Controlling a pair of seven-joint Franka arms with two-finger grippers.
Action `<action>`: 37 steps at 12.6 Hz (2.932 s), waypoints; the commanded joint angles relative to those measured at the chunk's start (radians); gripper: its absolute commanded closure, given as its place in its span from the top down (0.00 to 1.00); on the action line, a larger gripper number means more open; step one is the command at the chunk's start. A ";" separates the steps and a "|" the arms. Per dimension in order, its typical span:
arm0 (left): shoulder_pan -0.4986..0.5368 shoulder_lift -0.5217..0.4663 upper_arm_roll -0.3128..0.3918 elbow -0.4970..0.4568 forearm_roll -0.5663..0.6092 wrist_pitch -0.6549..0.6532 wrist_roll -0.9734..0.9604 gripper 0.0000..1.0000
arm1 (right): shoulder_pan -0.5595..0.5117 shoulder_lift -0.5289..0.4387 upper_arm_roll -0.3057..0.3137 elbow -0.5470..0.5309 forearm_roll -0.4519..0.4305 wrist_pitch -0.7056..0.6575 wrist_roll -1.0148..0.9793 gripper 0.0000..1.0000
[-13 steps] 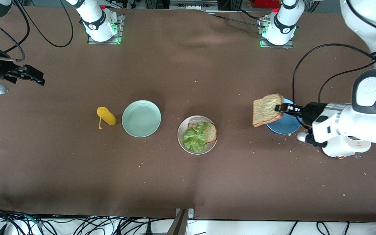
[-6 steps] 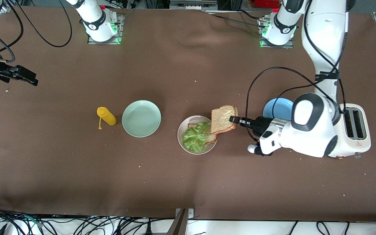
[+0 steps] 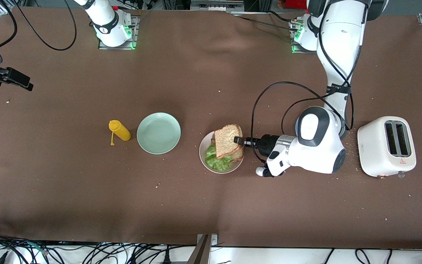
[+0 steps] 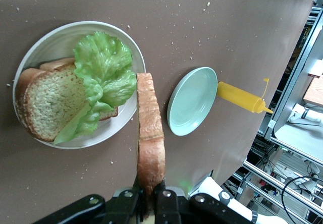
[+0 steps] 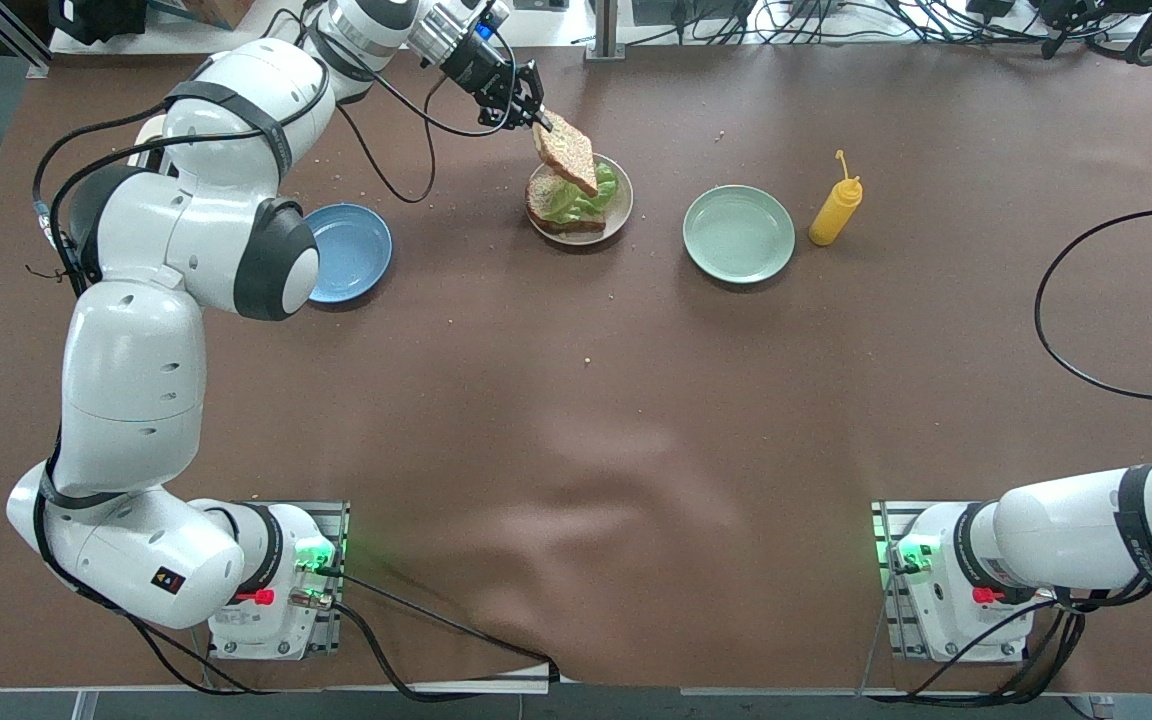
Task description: Make sandwich in beige plate with both arms
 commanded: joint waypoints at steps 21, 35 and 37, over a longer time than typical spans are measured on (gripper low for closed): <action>0.020 0.029 0.005 -0.099 0.124 0.248 -0.002 1.00 | -0.002 -0.028 0.008 -0.026 0.016 0.014 -0.008 1.00; 0.278 -0.085 0.031 -0.084 0.570 0.113 0.003 1.00 | 0.001 -0.027 0.011 -0.024 0.018 0.015 -0.008 1.00; 0.300 -0.117 0.031 -0.084 0.572 0.088 0.003 1.00 | 0.003 -0.027 0.011 -0.024 0.018 0.015 -0.008 1.00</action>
